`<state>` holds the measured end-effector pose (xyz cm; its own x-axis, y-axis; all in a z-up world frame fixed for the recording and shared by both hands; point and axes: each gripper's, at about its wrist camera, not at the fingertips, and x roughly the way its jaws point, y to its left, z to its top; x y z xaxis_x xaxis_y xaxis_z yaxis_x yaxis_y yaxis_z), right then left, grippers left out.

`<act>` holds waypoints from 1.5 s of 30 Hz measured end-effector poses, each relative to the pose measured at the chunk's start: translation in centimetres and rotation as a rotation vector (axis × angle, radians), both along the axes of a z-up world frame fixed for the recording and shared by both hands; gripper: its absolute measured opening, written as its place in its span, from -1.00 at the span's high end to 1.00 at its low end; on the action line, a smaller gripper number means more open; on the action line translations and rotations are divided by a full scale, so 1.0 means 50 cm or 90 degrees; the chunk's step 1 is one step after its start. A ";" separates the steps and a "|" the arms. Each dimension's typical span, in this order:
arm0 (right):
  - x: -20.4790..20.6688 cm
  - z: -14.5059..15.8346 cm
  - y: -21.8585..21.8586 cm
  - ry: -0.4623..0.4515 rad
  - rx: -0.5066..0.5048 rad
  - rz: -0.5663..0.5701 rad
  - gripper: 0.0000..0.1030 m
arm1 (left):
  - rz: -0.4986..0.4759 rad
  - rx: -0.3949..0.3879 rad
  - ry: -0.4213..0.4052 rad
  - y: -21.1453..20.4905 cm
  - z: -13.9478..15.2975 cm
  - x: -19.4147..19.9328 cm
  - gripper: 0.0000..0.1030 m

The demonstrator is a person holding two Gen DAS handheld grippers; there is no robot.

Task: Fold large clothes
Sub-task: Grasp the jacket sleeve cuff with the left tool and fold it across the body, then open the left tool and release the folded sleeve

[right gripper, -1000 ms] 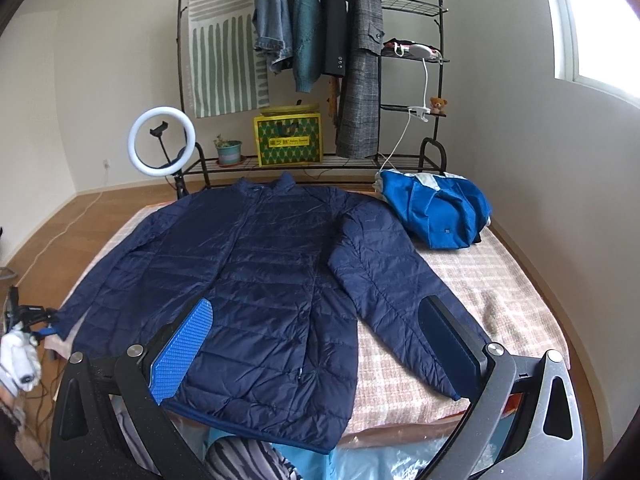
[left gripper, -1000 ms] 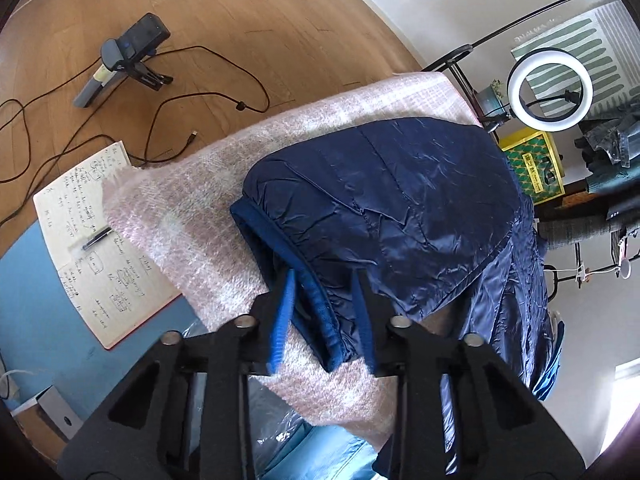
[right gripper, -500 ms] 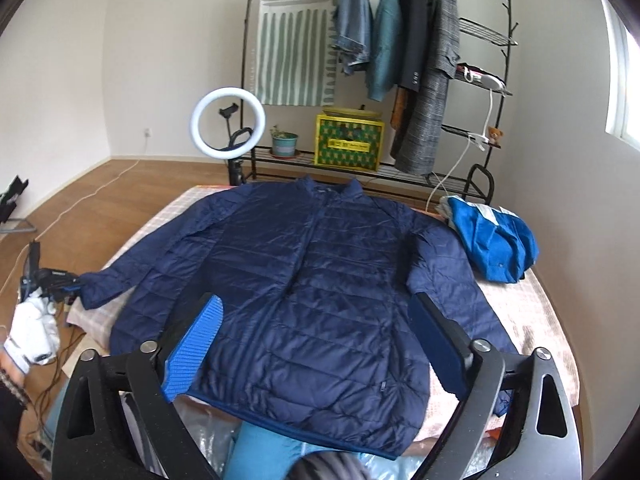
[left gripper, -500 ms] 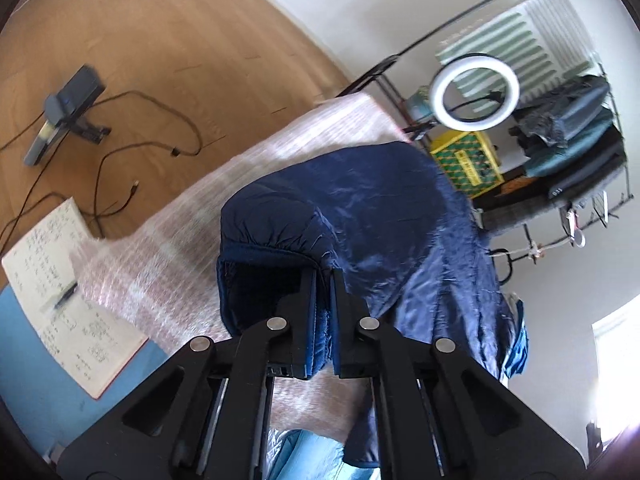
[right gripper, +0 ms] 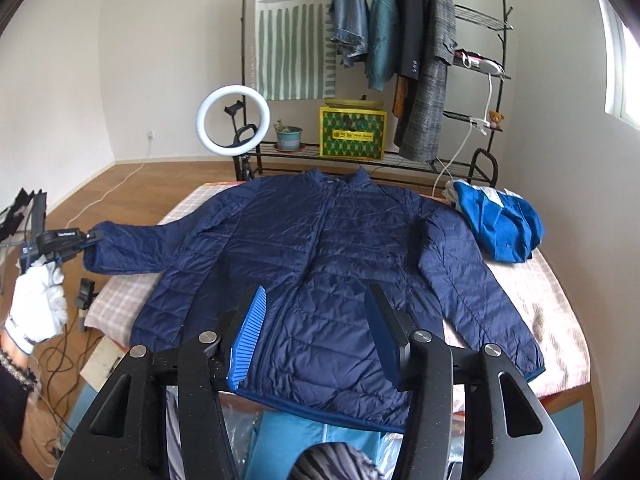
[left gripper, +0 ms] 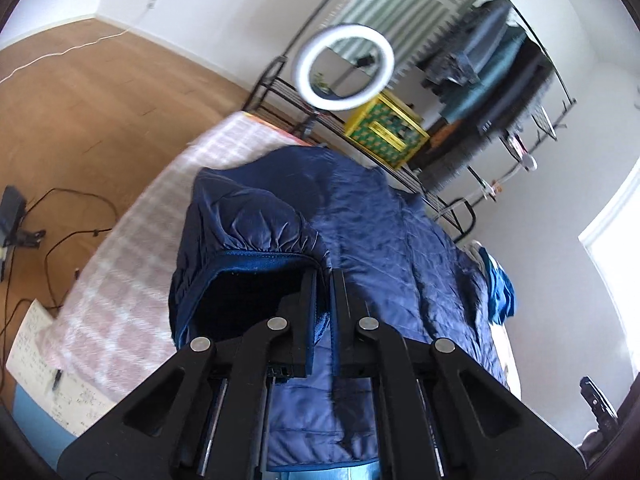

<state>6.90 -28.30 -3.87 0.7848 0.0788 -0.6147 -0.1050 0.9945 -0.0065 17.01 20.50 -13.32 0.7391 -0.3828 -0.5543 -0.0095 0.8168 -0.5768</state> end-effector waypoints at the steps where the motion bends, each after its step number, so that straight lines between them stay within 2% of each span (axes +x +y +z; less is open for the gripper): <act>1: 0.007 -0.005 -0.011 0.007 0.007 -0.005 0.16 | -0.012 0.009 -0.001 -0.026 0.007 0.007 0.93; 4: 0.034 -0.022 -0.042 0.027 0.033 -0.016 0.17 | -0.054 0.037 -0.004 -0.119 0.021 0.029 0.93; 6: 0.056 -0.035 -0.058 0.038 0.043 -0.023 0.28 | -0.078 0.050 0.000 -0.174 0.019 0.042 0.93; 8: 0.077 -0.046 -0.065 0.047 0.051 -0.021 0.29 | -0.103 0.066 0.008 -0.233 0.016 0.055 0.94; 17: 0.157 -0.104 -0.094 0.070 0.091 0.005 0.31 | -0.212 0.152 0.058 -0.460 -0.030 0.115 0.94; 20: 0.179 -0.131 -0.111 0.088 0.109 0.002 0.31 | -0.253 0.200 0.083 -0.538 -0.058 0.131 0.93; 23: 0.198 -0.160 -0.129 0.112 0.123 -0.002 0.31 | -0.271 0.214 0.114 -0.580 -0.091 0.155 0.93; 25: 0.208 -0.173 -0.141 0.125 0.132 -0.002 0.31 | -0.276 0.203 0.124 -0.589 -0.102 0.162 0.90; 27: 0.216 -0.186 -0.151 0.131 0.136 -0.005 0.31 | -0.283 0.182 0.136 -0.595 -0.105 0.171 0.65; 29: 0.224 -0.198 -0.160 0.136 0.143 -0.002 0.30 | -0.295 0.149 0.127 -0.593 -0.096 0.166 0.18; 31: 0.233 -0.208 -0.168 0.143 0.155 0.001 0.26 | -0.310 0.135 0.118 -0.596 -0.083 0.152 -0.05; 32: 0.239 -0.214 -0.172 0.146 0.161 0.003 0.22 | -0.318 0.126 0.116 -0.596 -0.077 0.145 -0.10; 34: 0.249 -0.223 -0.177 0.148 0.176 0.005 0.10 | -0.342 0.090 0.109 -0.590 -0.064 0.118 -0.12; 38: 0.265 -0.220 -0.159 0.142 0.191 0.041 0.09 | -0.347 0.063 0.106 -0.547 -0.039 0.038 -0.14; 42: 0.279 -0.206 -0.096 0.124 0.160 0.126 0.09 | -0.284 0.102 0.076 -0.456 -0.006 -0.075 -0.14; 44: 0.291 -0.203 -0.044 0.122 0.138 0.190 -0.06 | -0.233 0.110 0.078 -0.385 0.008 -0.128 -0.14; 45: 0.296 -0.205 -0.024 0.123 0.134 0.207 -0.32 | -0.206 0.111 0.080 -0.353 0.013 -0.147 -0.14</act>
